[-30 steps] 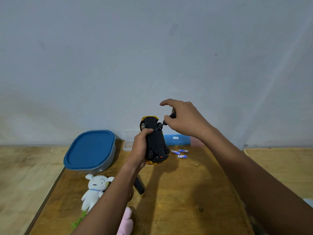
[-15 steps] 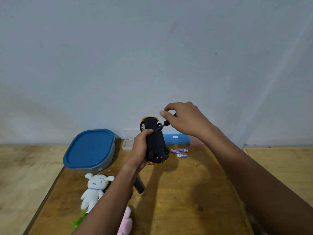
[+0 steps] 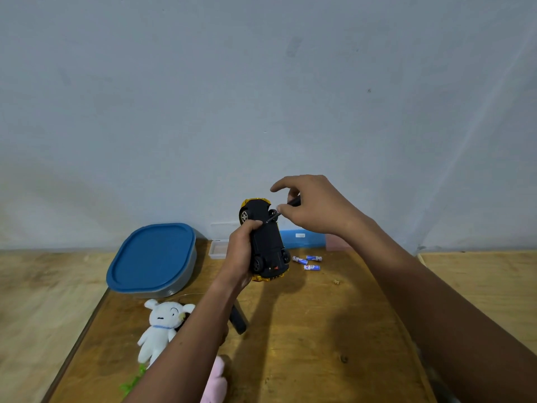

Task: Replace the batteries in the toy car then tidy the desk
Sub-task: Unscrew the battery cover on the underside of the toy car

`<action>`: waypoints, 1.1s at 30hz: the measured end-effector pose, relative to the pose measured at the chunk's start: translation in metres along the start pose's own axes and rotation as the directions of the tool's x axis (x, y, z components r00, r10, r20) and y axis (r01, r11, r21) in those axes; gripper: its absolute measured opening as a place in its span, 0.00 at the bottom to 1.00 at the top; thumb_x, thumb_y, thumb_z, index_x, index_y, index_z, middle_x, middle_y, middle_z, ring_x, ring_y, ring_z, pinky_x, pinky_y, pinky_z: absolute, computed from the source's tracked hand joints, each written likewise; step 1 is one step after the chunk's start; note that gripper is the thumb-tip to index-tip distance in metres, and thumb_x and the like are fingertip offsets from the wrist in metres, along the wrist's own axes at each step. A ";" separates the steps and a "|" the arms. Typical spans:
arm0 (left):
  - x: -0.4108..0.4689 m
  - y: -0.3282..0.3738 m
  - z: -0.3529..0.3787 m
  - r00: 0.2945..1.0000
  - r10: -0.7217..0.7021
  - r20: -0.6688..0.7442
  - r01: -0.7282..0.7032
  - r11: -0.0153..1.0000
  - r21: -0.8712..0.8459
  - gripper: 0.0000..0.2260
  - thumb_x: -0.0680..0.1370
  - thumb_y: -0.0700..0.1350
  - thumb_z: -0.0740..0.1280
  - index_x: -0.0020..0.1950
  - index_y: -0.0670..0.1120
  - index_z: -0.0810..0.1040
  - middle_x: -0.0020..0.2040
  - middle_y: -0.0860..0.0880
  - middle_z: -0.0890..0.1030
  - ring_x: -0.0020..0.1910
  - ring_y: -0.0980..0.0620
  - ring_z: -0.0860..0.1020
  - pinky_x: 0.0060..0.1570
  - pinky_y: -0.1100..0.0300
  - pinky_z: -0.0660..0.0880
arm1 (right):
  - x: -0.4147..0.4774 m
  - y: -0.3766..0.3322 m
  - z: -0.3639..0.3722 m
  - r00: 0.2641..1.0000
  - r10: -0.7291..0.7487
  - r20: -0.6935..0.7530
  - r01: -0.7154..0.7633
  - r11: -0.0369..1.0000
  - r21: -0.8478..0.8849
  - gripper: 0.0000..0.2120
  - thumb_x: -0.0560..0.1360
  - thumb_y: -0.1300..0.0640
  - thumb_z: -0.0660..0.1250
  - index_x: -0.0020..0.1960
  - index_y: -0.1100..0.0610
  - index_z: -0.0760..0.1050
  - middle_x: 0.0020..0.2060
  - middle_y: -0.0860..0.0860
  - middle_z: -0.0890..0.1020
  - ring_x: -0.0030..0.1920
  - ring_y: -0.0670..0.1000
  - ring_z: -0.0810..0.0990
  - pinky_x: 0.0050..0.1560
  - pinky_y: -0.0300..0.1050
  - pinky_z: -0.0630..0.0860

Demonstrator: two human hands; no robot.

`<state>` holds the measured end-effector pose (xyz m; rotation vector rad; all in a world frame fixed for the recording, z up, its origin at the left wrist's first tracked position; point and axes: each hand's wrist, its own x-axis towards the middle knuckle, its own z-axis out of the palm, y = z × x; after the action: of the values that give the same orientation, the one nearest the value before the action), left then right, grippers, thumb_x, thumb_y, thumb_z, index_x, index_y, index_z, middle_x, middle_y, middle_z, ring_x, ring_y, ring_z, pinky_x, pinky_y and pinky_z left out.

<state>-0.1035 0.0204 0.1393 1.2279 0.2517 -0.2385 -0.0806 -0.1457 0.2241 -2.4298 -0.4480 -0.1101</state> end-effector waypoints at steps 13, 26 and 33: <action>0.003 0.001 -0.003 1.000 0.006 -0.020 -0.005 1.000 0.022 0.14 0.81 0.48 0.60 0.59 0.41 0.77 0.48 0.39 0.79 0.47 0.40 0.78 0.49 0.46 0.77 | 0.000 0.007 0.002 0.999 0.046 -0.016 -0.045 0.996 0.071 0.14 0.73 0.58 0.73 0.58 0.47 0.82 0.39 0.47 0.81 0.44 0.47 0.82 0.50 0.46 0.79; 0.006 -0.006 -0.007 0.999 0.007 -0.035 -0.006 0.999 0.035 0.14 0.80 0.48 0.62 0.58 0.39 0.78 0.46 0.39 0.80 0.42 0.42 0.80 0.47 0.47 0.77 | 0.000 0.010 0.011 0.996 0.089 -0.002 -0.089 0.994 -0.064 0.08 0.78 0.50 0.67 0.49 0.49 0.84 0.38 0.46 0.84 0.43 0.49 0.81 0.46 0.46 0.77; 0.006 -0.008 -0.010 0.999 0.021 -0.048 -0.017 0.996 0.084 0.14 0.81 0.48 0.62 0.57 0.39 0.78 0.47 0.38 0.80 0.45 0.40 0.79 0.47 0.46 0.77 | -0.005 0.010 0.008 0.995 0.092 0.050 -0.091 0.996 -0.021 0.11 0.72 0.55 0.73 0.54 0.47 0.84 0.43 0.47 0.83 0.45 0.46 0.80 0.48 0.44 0.76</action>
<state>-0.1013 0.0267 0.1271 1.3200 0.2744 -0.2048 -0.0822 -0.1494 0.2104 -2.4716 -0.3591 -0.0129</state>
